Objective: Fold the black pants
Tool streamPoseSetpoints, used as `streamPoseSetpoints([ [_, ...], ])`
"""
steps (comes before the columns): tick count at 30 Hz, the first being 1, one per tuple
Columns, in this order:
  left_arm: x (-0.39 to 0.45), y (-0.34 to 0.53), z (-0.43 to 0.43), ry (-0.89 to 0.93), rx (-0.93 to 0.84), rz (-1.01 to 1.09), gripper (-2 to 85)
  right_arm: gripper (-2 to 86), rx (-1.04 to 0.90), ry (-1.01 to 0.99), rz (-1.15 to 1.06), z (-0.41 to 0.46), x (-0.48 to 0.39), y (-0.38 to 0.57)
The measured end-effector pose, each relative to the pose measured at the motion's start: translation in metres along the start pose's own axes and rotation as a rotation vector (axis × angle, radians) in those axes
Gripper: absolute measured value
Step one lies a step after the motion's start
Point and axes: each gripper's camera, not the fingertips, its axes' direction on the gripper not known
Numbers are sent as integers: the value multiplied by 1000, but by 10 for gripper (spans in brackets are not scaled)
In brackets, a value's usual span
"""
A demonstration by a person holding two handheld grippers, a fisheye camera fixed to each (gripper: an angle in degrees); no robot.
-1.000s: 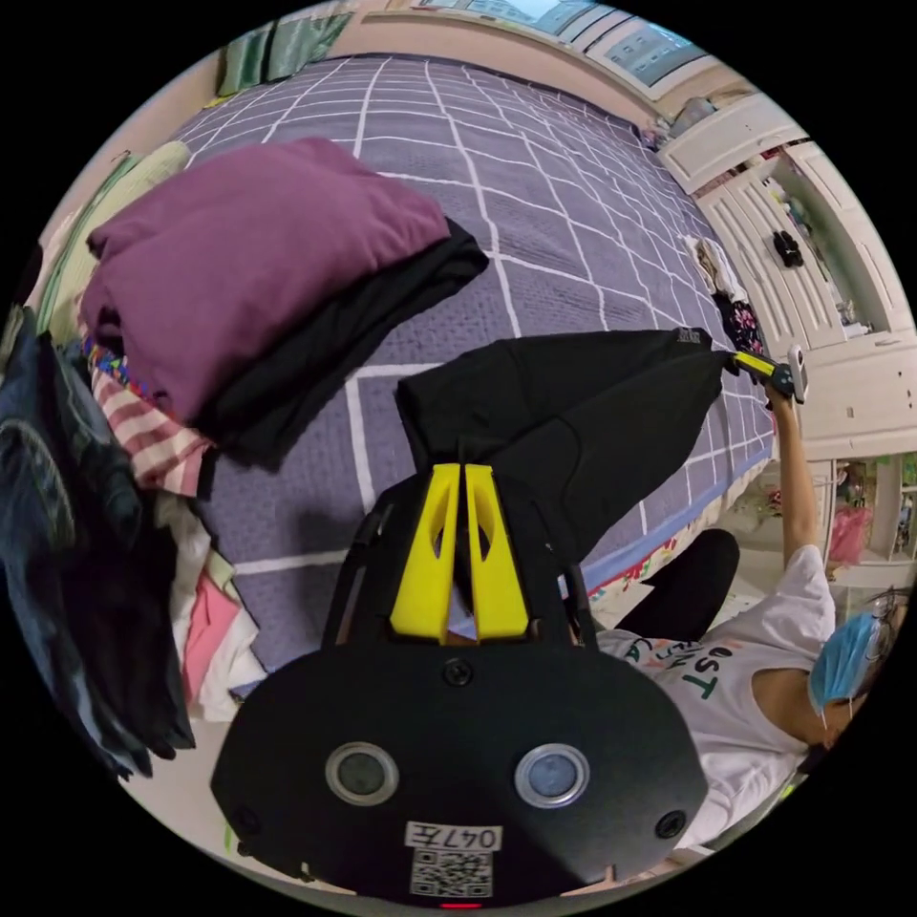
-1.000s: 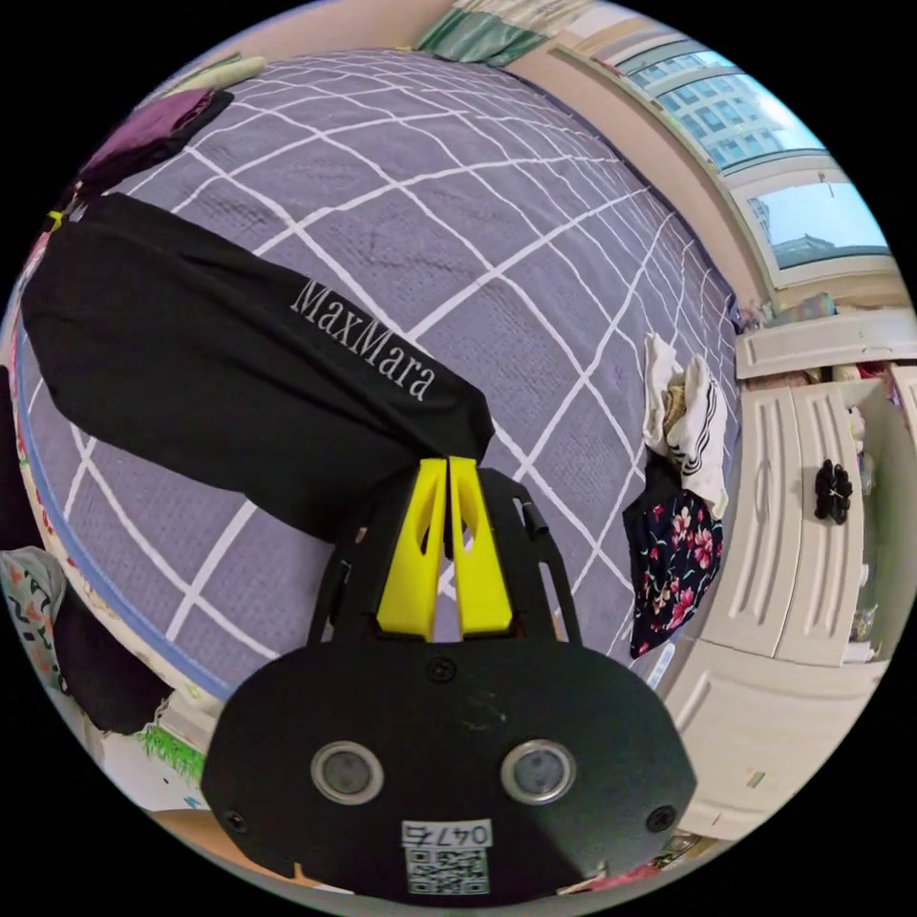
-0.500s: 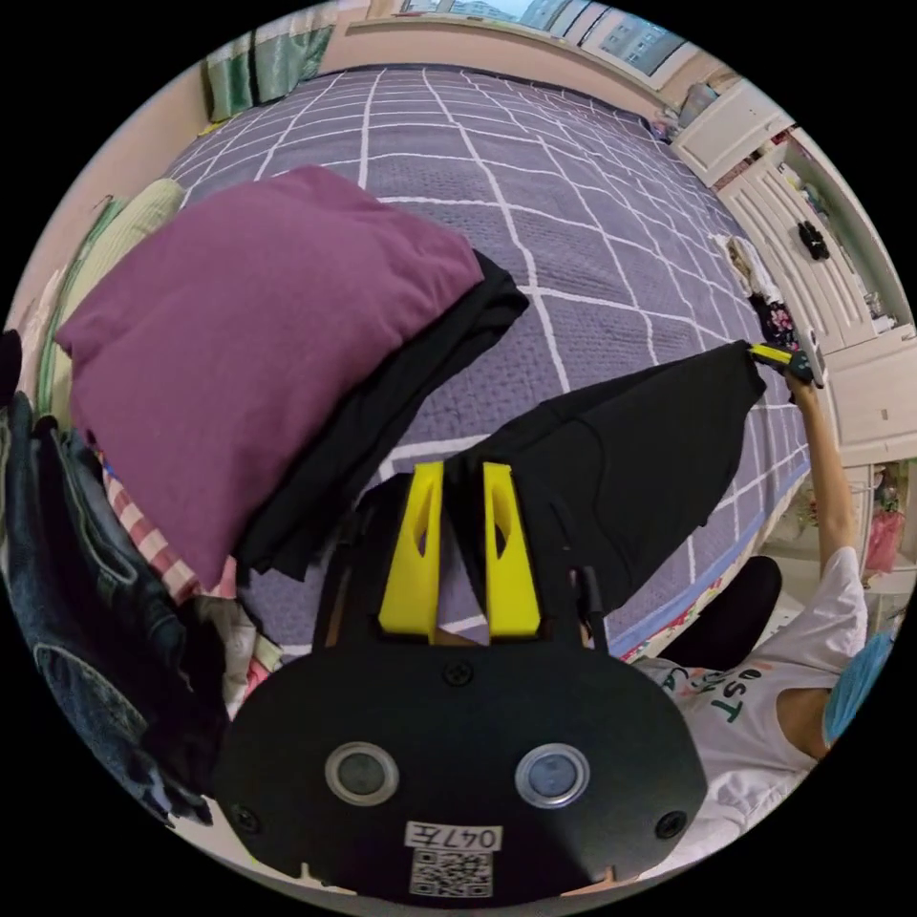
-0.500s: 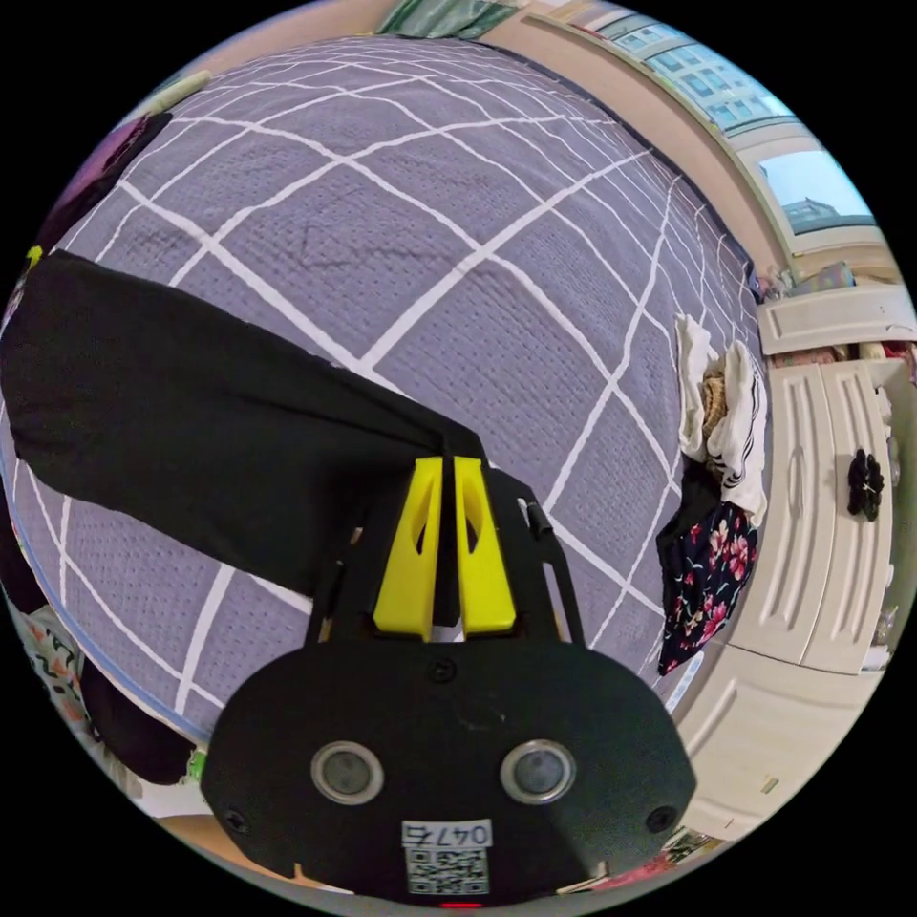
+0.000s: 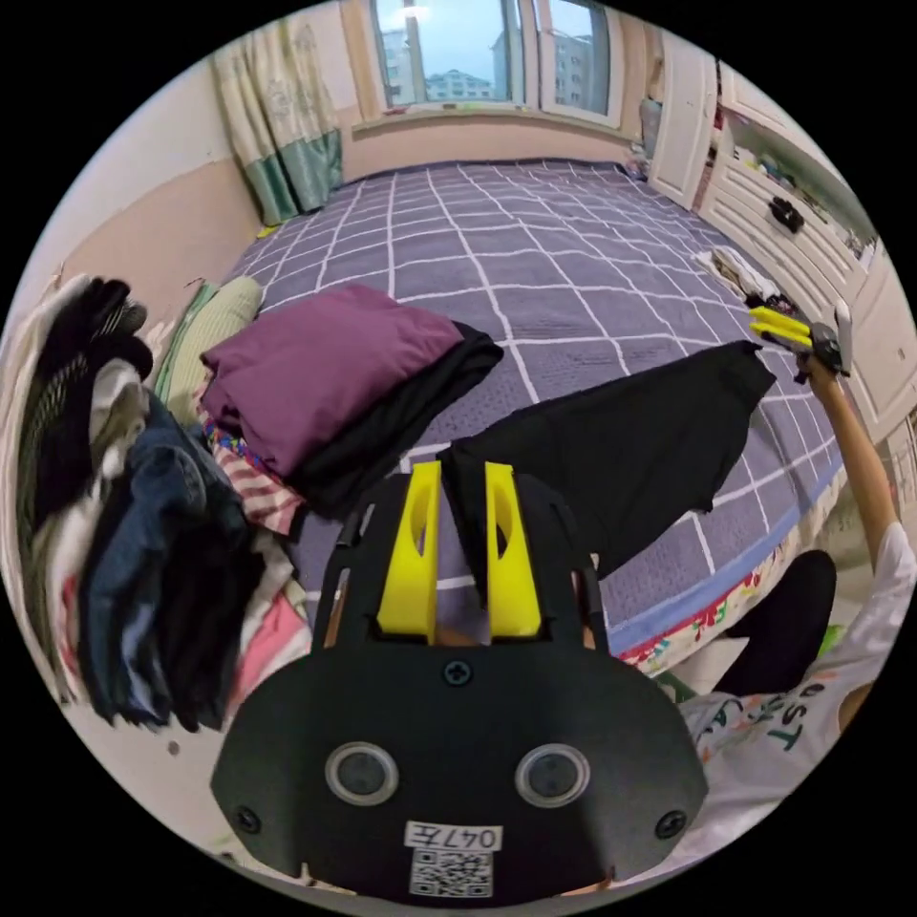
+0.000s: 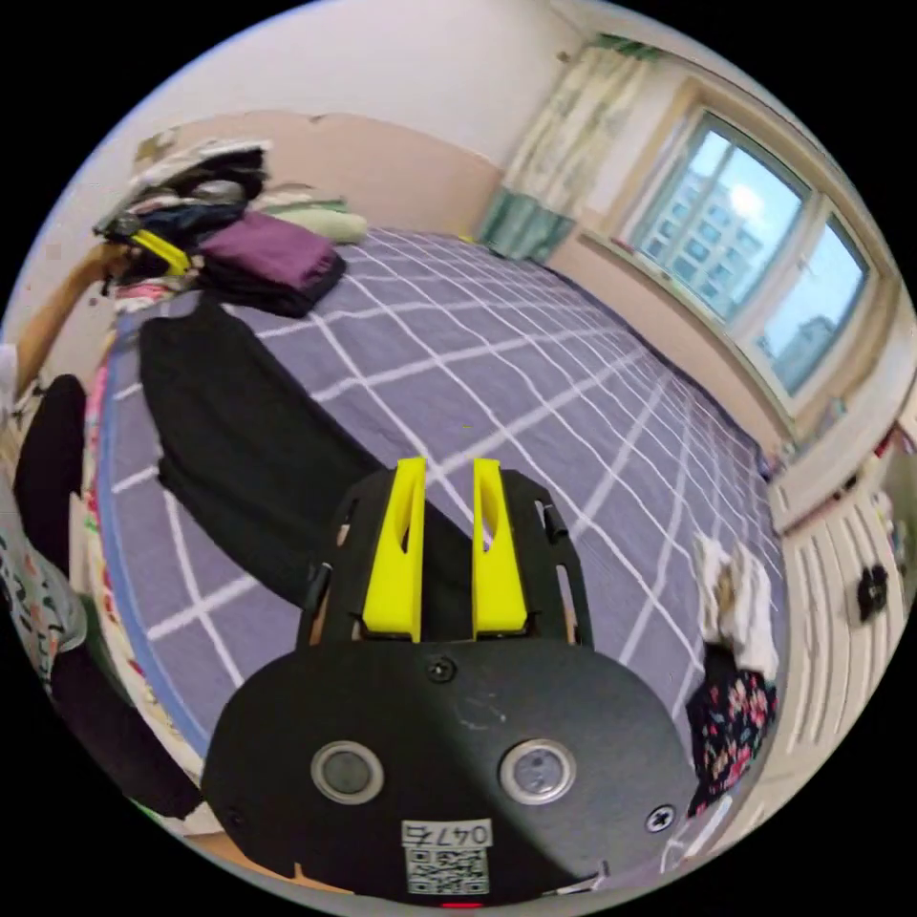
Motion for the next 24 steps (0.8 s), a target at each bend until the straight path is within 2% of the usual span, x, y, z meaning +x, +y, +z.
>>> streamPoseSetpoints([
  [2, 11, 22, 5, -14, 45, -77, 75, 38, 123, -221, -138, -3, -65, -49],
  [5, 27, 60, 13, -16, 107, -185, 72, 38, 188, -476, -305, 5, -148, -113],
  [7, 43, 67, 15, -41, 83, -114, 74, 40, 211, -583, -388, 16, -193, -148],
  [11, 59, 80, 12, -145, 129, -84, 77, 44, 141, -654, -495, 65, -273, -221],
  [14, 45, 92, 18, -113, 142, -92, 76, 43, 20, -756, -488, 106, -307, -256],
  [18, 8, 105, 26, -9, 130, -129, 71, 16, -62, -825, -544, 129, -338, -256],
  [21, -20, 118, 20, 109, 185, -172, 63, 6, 77, -767, -680, 106, -349, -225],
  [24, -40, 125, 23, 188, 191, -190, 59, 5, 252, -624, -835, 77, -354, -183],
])
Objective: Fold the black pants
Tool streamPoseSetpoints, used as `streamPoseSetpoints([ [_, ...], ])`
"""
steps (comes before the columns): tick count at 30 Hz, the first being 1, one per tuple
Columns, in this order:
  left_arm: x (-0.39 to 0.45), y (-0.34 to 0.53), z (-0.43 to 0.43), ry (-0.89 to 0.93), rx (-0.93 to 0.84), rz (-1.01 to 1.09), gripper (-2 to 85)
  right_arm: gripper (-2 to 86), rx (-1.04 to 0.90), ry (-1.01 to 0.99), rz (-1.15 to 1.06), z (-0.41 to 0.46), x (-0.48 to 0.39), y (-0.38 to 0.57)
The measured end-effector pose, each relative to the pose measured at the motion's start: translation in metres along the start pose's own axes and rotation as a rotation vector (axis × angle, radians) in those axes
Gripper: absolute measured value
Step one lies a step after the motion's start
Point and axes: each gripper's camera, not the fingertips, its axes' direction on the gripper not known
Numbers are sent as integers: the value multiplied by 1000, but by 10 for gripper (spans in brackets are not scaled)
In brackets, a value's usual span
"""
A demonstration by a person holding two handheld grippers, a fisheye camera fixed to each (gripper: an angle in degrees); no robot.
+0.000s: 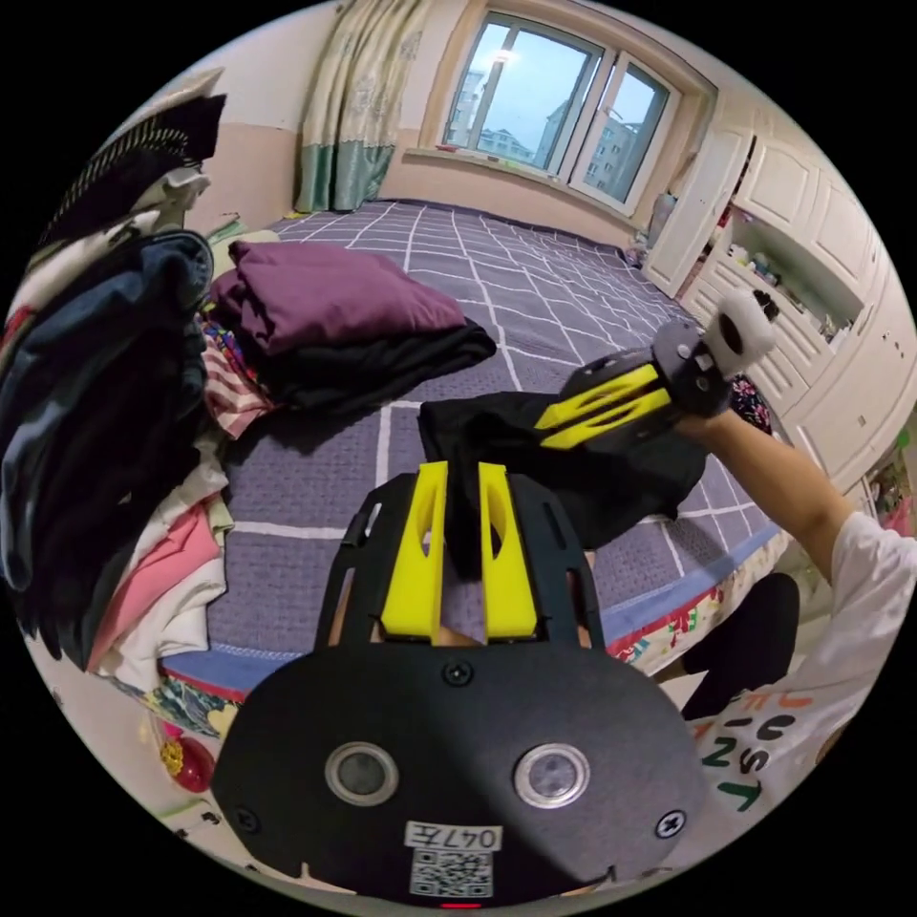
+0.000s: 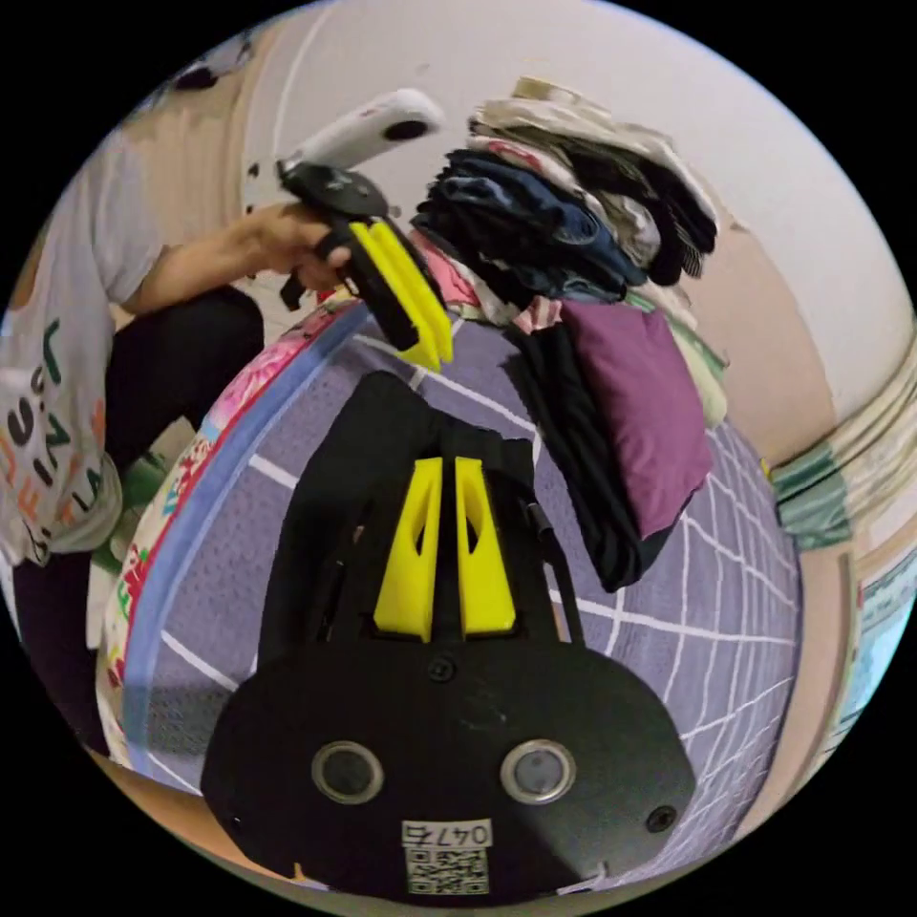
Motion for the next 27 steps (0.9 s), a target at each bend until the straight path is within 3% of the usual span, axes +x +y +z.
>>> streamPoseSetpoints([
  [2, -5, 1, 3, 33, -11, 15, 59, 5, -15, 85, -105, -5, -30, 7],
  [10, -10, -10, 16, 137, 40, 28, 58, 4, -25, 218, -169, -5, -80, 15],
  [16, 0, -10, 28, -53, -30, 44, 48, 11, 4, 255, 0, -1, -56, 20],
  [19, -3, -3, 29, -114, -49, 25, 43, 21, 10, 215, 87, 9, -23, 15],
  [27, 2, 4, 33, 91, -92, 102, 48, 36, -97, -57, 225, 75, 42, 5],
])
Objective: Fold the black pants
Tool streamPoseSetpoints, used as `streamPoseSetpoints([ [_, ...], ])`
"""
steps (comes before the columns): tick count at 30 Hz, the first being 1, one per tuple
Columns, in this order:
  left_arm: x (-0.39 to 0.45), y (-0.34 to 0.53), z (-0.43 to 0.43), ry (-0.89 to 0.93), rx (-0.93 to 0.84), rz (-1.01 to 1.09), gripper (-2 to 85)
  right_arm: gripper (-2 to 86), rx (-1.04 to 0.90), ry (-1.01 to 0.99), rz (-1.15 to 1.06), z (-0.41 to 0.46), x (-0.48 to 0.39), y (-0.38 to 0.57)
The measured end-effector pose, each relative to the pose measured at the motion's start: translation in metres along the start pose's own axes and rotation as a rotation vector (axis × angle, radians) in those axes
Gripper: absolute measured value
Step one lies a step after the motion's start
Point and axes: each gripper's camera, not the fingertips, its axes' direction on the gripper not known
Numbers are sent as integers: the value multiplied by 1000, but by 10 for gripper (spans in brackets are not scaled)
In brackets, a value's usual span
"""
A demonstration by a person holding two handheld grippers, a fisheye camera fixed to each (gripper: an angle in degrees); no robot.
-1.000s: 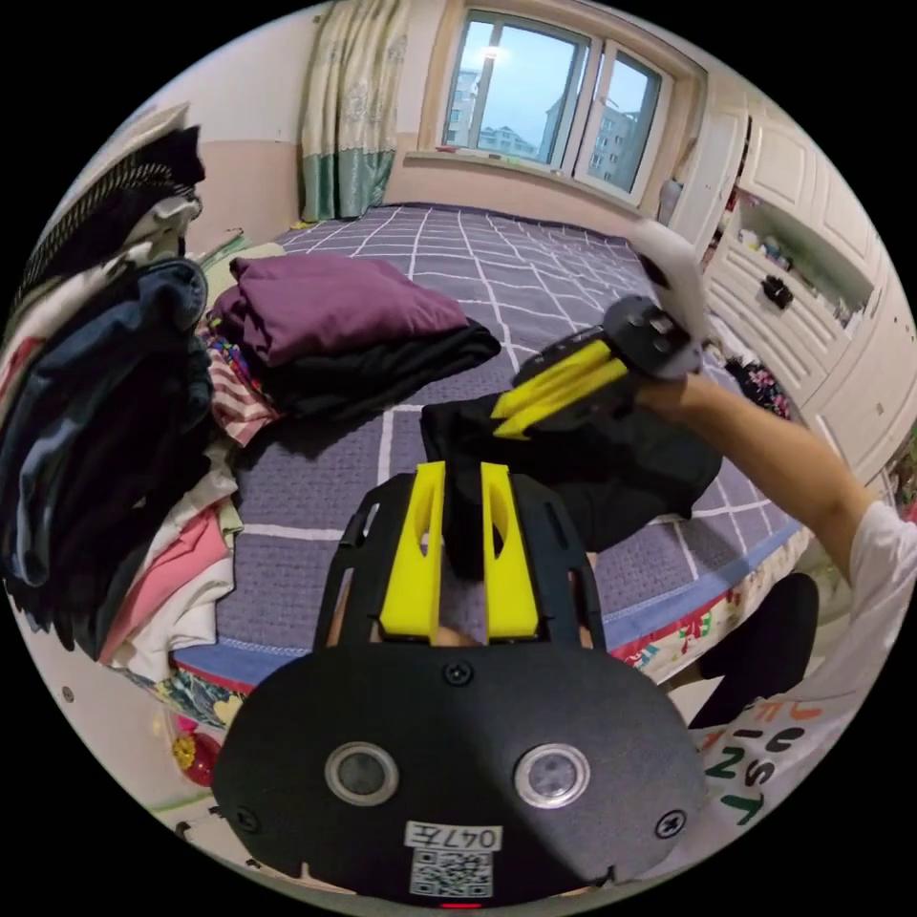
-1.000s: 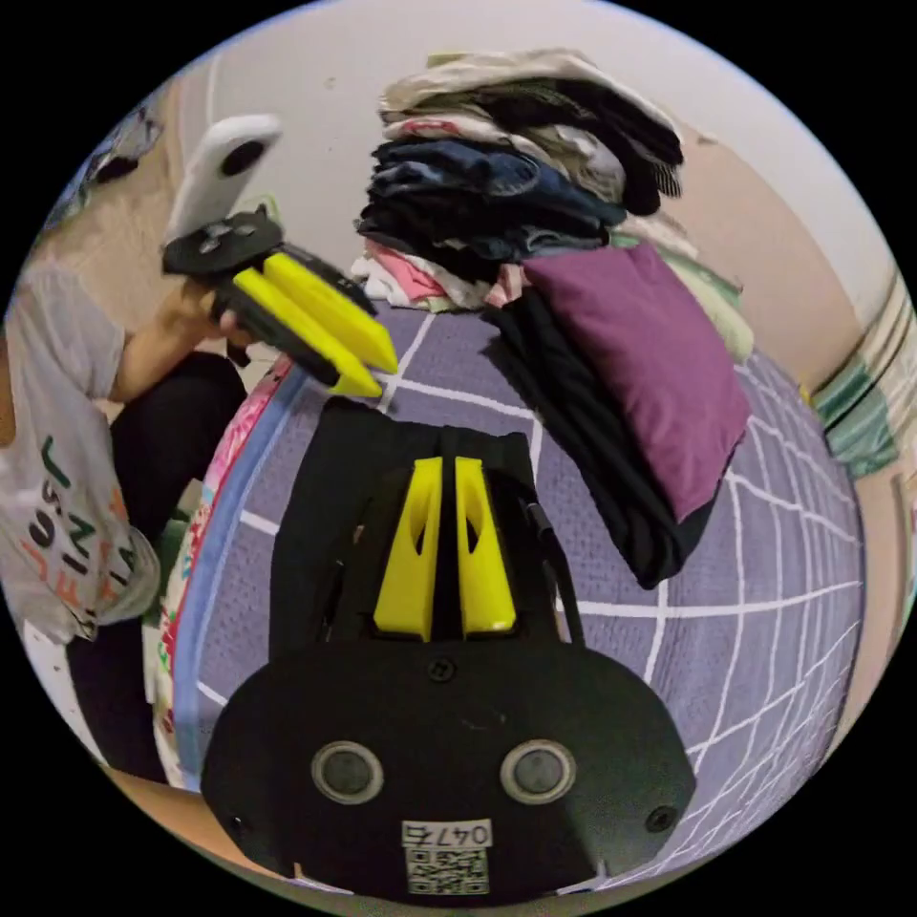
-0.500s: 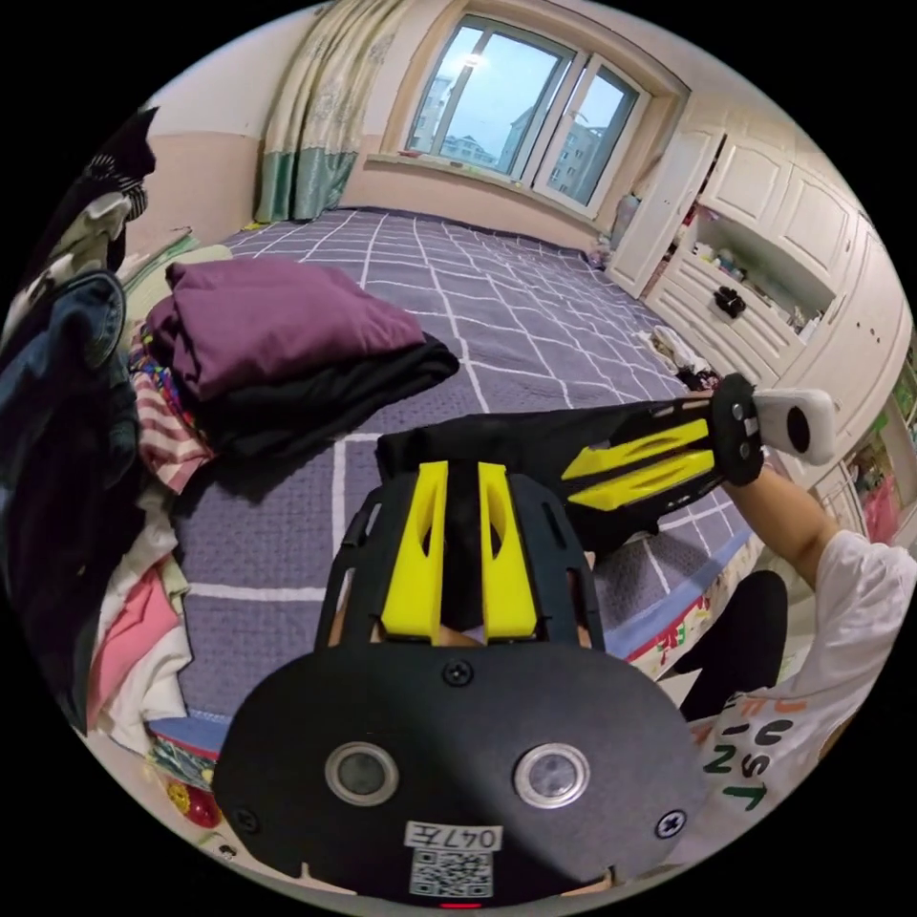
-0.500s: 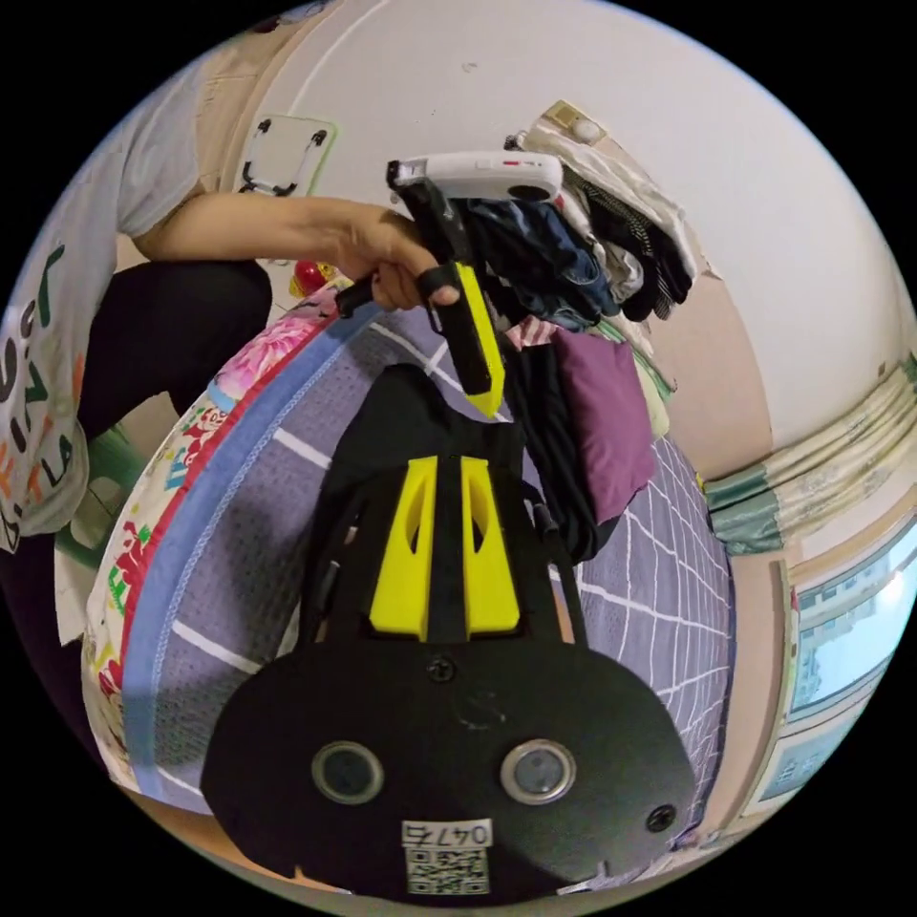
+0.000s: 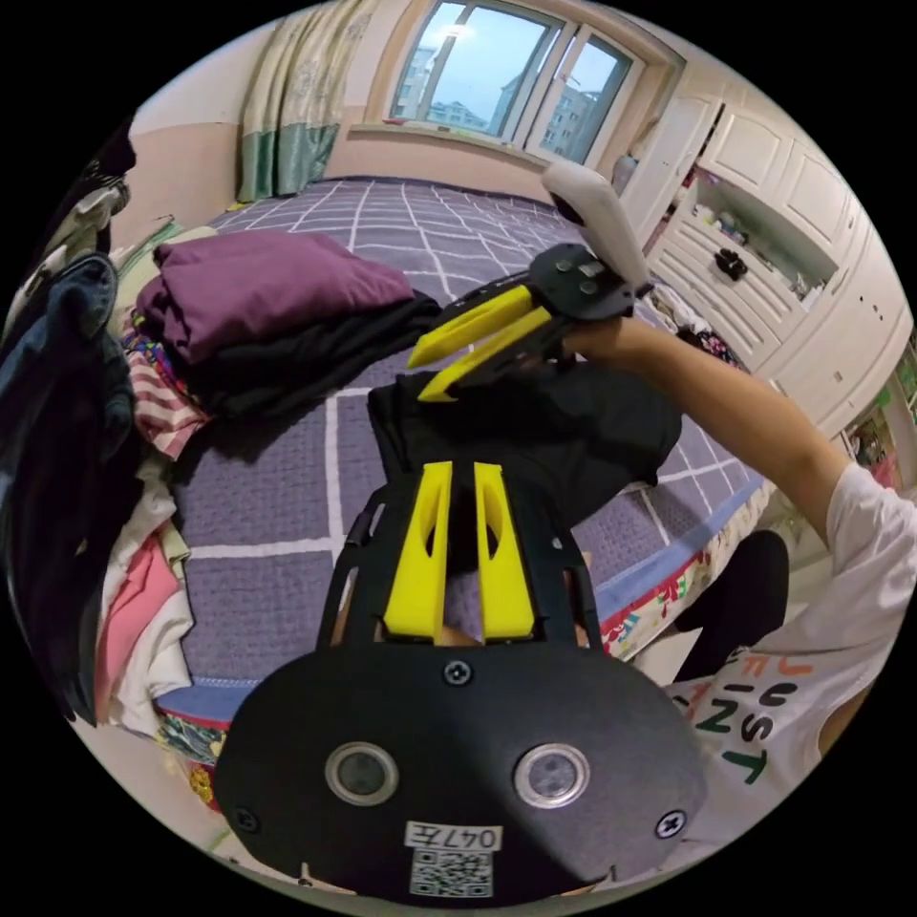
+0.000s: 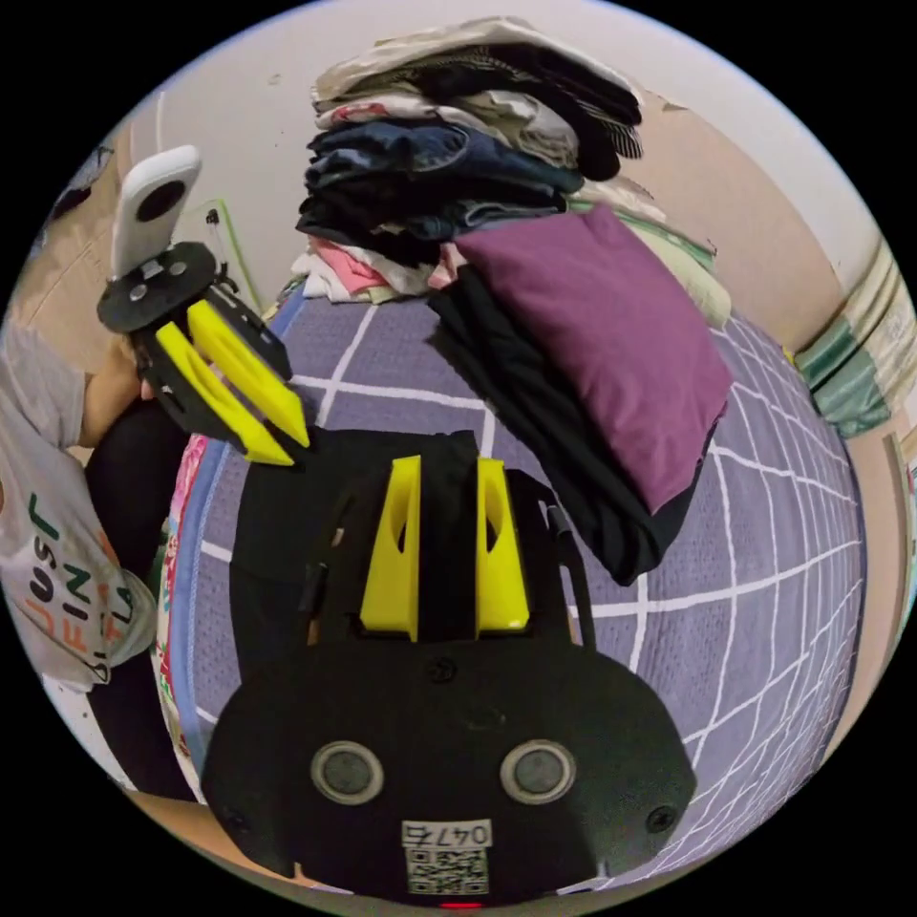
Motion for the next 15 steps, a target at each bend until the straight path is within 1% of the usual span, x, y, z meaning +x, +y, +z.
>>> streamPoseSetpoints([
  [3, 4, -2, 14, -42, -89, 43, 50, 12, -28, -136, 76, 20, 20, 7],
  [4, 5, -2, 16, -54, -95, 50, 50, 8, -7, -219, 84, 20, 25, 11],
  [6, 6, 0, 14, -66, -82, 60, 50, 5, 100, -241, 48, 5, 24, 18],
  [8, 3, 1, 9, -28, -46, 47, 49, 4, 286, -283, -56, -19, 21, 28],
  [9, 1, 1, 6, 6, -21, 36, 48, 4, 305, -306, -65, -21, 24, 30],
  [11, -2, 1, 4, 34, -3, 22, 47, 5, 261, -330, -59, -7, 37, 30],
  [13, -1, 1, 7, 13, -17, 24, 47, 8, 184, -334, -45, 14, 43, 30],
  [15, 4, 0, 17, -46, -66, 50, 48, 14, 108, -319, -27, 32, 44, 30],
])
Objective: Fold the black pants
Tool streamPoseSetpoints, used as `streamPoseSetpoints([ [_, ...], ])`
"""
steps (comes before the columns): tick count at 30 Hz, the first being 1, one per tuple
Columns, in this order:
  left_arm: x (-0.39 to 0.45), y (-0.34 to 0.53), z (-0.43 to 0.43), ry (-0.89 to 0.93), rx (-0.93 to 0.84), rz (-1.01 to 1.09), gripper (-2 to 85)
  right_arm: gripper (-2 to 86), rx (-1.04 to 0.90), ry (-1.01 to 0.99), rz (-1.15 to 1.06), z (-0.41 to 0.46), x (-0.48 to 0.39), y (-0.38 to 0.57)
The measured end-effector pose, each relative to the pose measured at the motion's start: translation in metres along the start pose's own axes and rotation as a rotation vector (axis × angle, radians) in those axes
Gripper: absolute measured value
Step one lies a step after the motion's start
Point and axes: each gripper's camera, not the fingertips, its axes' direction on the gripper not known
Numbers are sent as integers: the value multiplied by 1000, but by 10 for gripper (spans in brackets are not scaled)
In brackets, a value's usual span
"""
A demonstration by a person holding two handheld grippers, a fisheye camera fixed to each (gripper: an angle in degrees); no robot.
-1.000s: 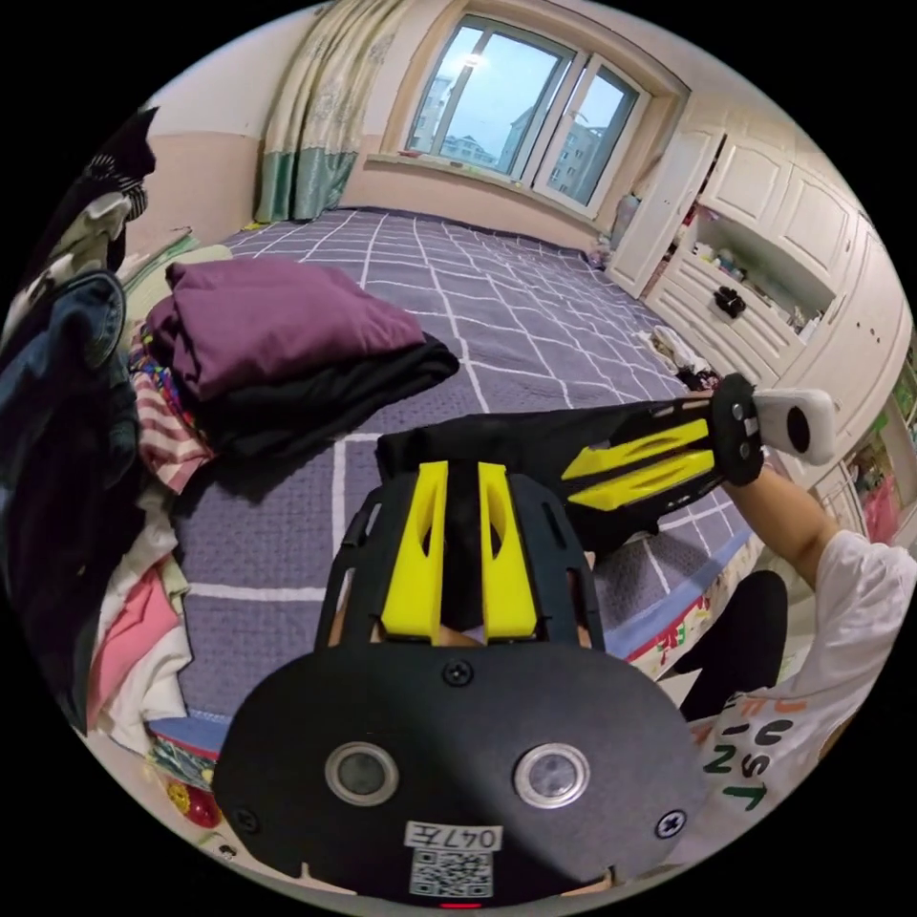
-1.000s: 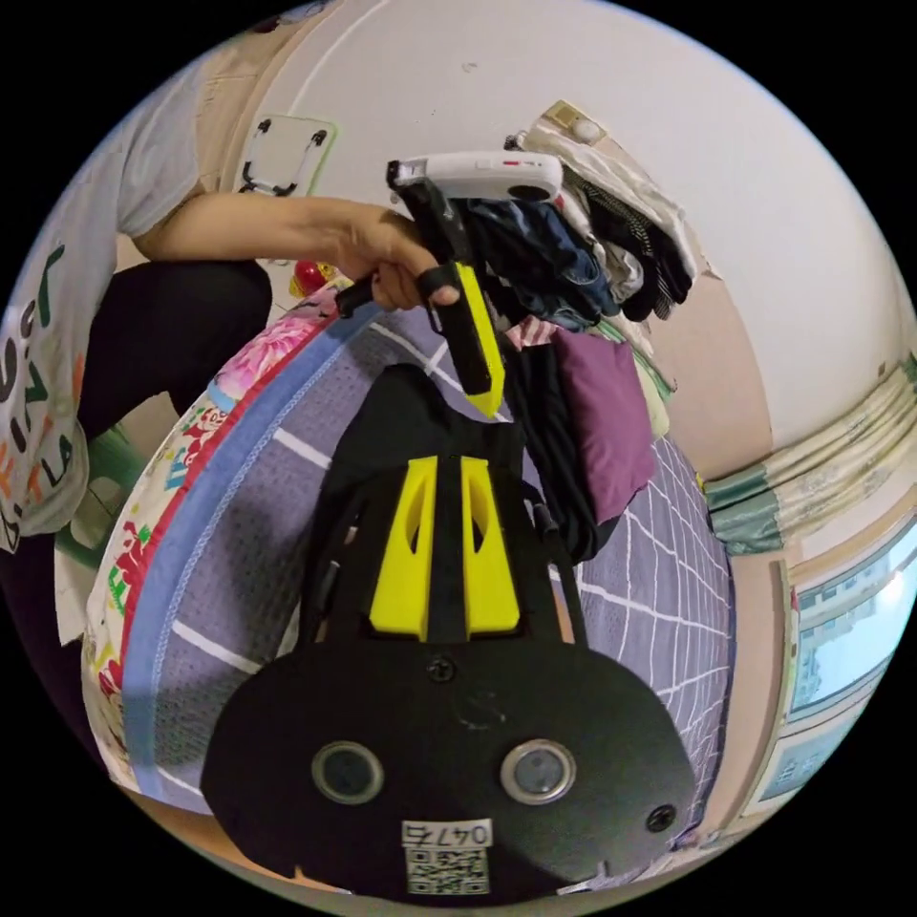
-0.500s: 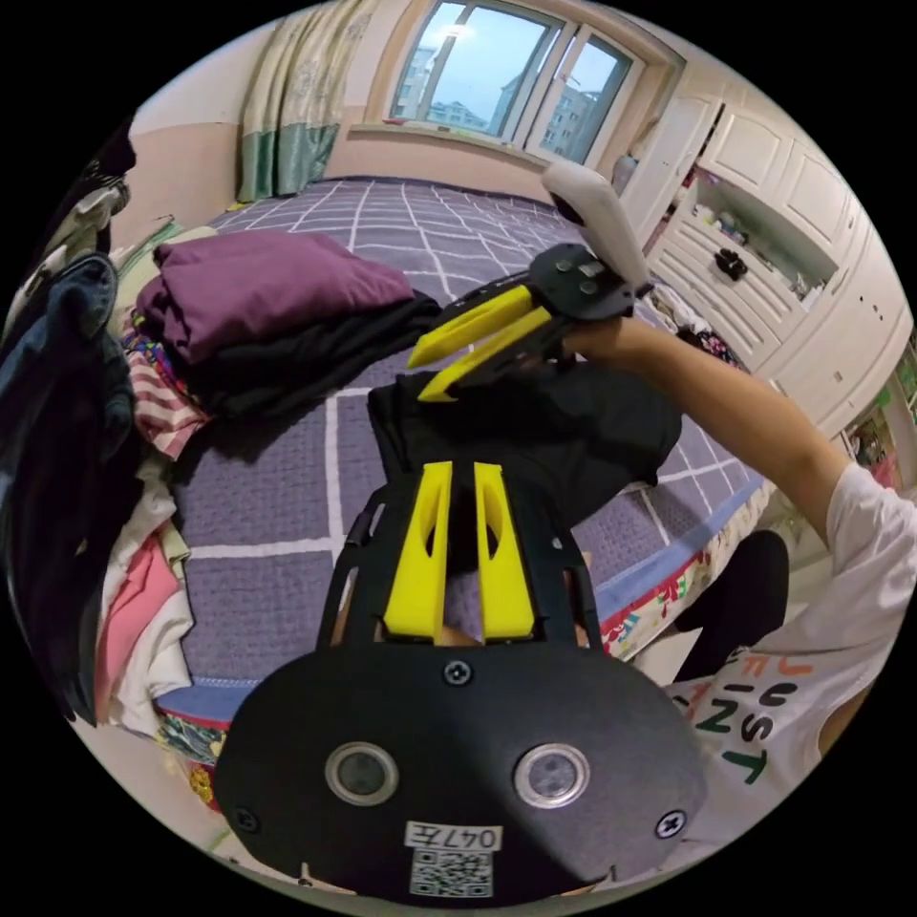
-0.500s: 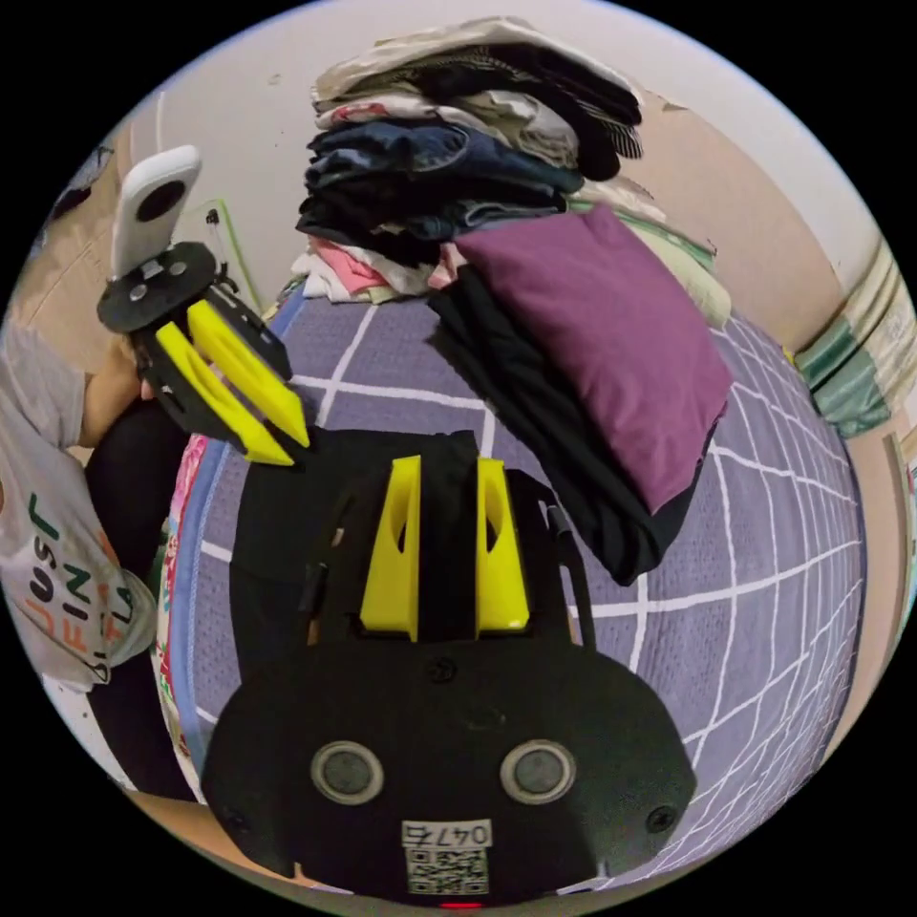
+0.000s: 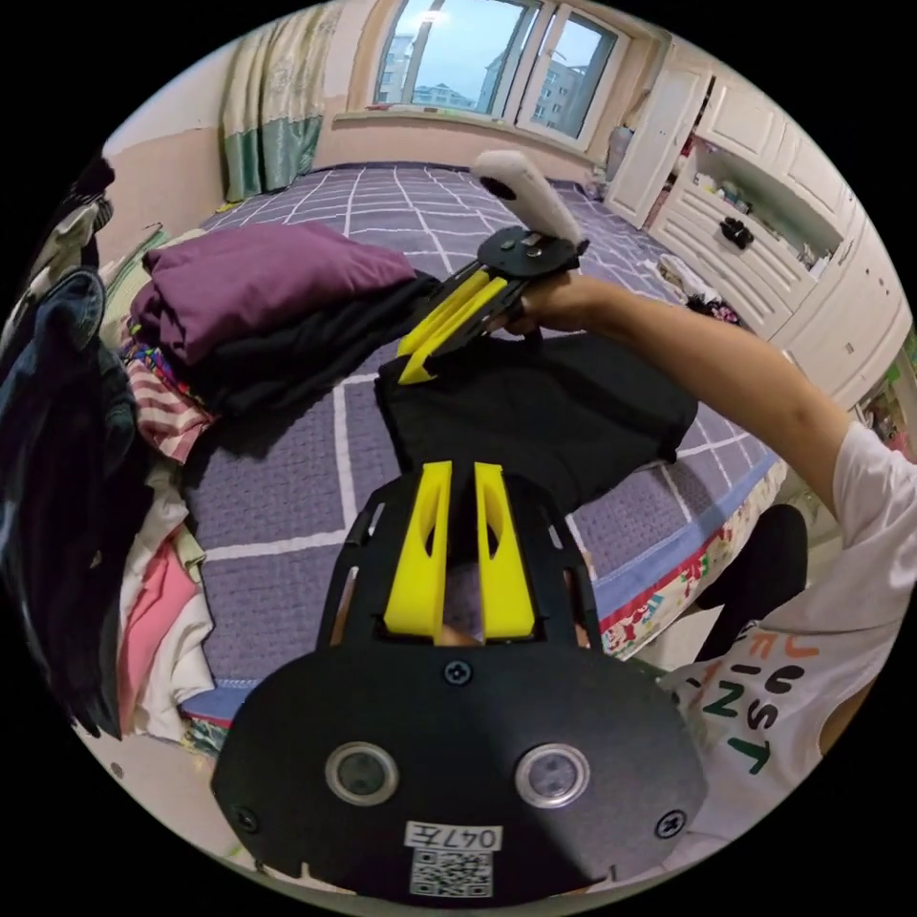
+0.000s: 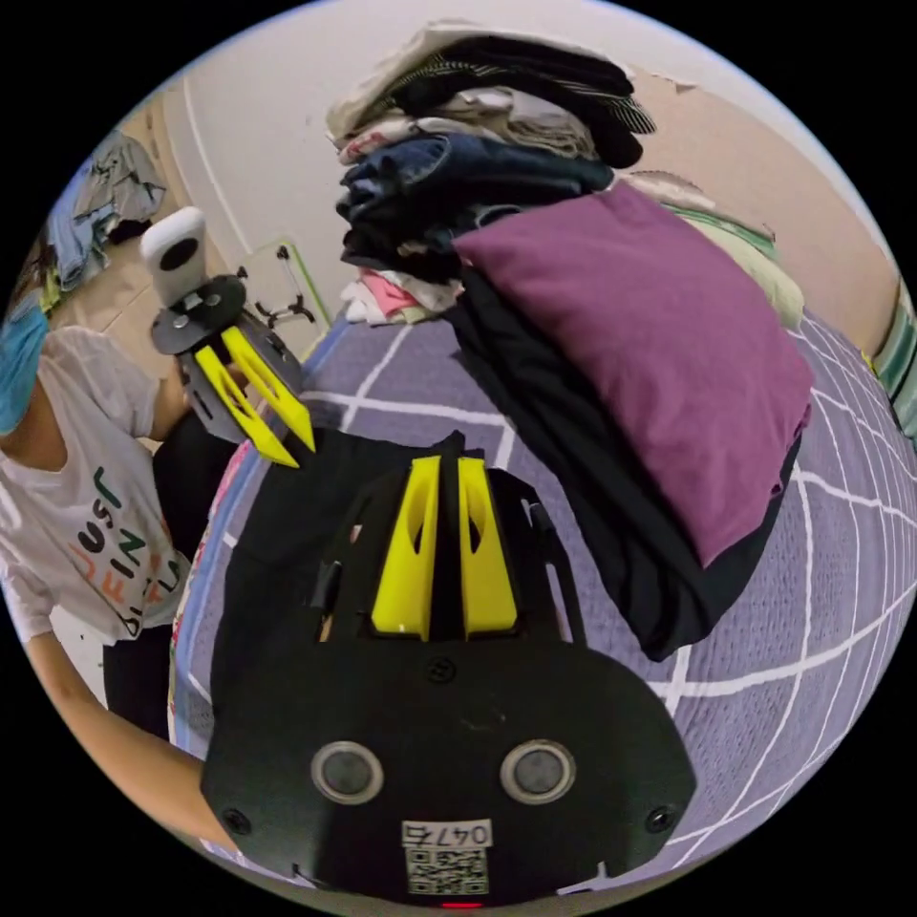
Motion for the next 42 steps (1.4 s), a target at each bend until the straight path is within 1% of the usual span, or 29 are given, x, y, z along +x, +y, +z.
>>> streamPoseSetpoints([
  [3, 6, -4, 12, -26, -56, 29, 48, 27, -5, 48, 35, 0, -4, 6],
  [6, 2, -3, 13, -45, -50, -10, 42, 24, 117, 189, 12, -49, -41, 24],
  [7, 1, -3, 9, -55, -33, -31, 40, 21, 170, 290, -4, -74, -68, 37],
  [8, -2, -1, 0, -81, 19, -69, 33, 17, 208, 402, -11, -97, -101, 54],
  [9, 0, 2, -13, -95, 87, -89, 28, 15, 223, 457, -11, -106, -119, 63],
  [11, 9, 4, -30, -80, 179, -65, 22, 11, 242, 642, 42, -123, -189, 105],
  [13, 26, 3, -39, -34, 218, -2, 19, 10, 187, 701, 91, -116, -233, 135],
  [15, 52, -5, -31, 35, 189, 80, 19, 10, 83, 698, 137, -99, -264, 159],
  [17, 67, -13, -15, 53, 144, 103, 20, 11, -42, 703, 184, -72, -292, 180],
  [19, 76, -22, 6, 36, 67, 107, 23, 13, -79, 681, 212, -54, -303, 188],
  [21, 79, -30, 29, -62, -26, 76, 25, 17, -72, 653, 259, -38, -305, 194],
  [24, 71, -32, 43, -174, -79, 25, 24, 31, -72, 632, 342, -24, -298, 196],
  [27, 57, -34, 46, -195, -82, -32, 21, 34, -72, 637, 393, -20, -291, 189],
  [30, 40, -41, 51, -168, -77, -87, 18, 31, -120, 658, 419, -7, -285, 186],
  [33, 27, -52, 58, -172, -67, -118, 17, 31, -178, 698, 387, 2, -295, 178],
  [35, 23, -56, 61, -179, -67, -115, 16, 20, -214, 811, 342, 4, -316, 174],
  [36, 19, -57, 61, -177, -66, -115, 16, 18, -214, 823, 331, 5, -320, 174],
  [38, 14, -58, 60, -164, -66, -124, 15, 13, -192, 802, 299, 11, -329, 177],
  [42, -3, -57, 55, -116, -55, -154, 13, 13, -218, 804, 313, 19, -317, 175],
])
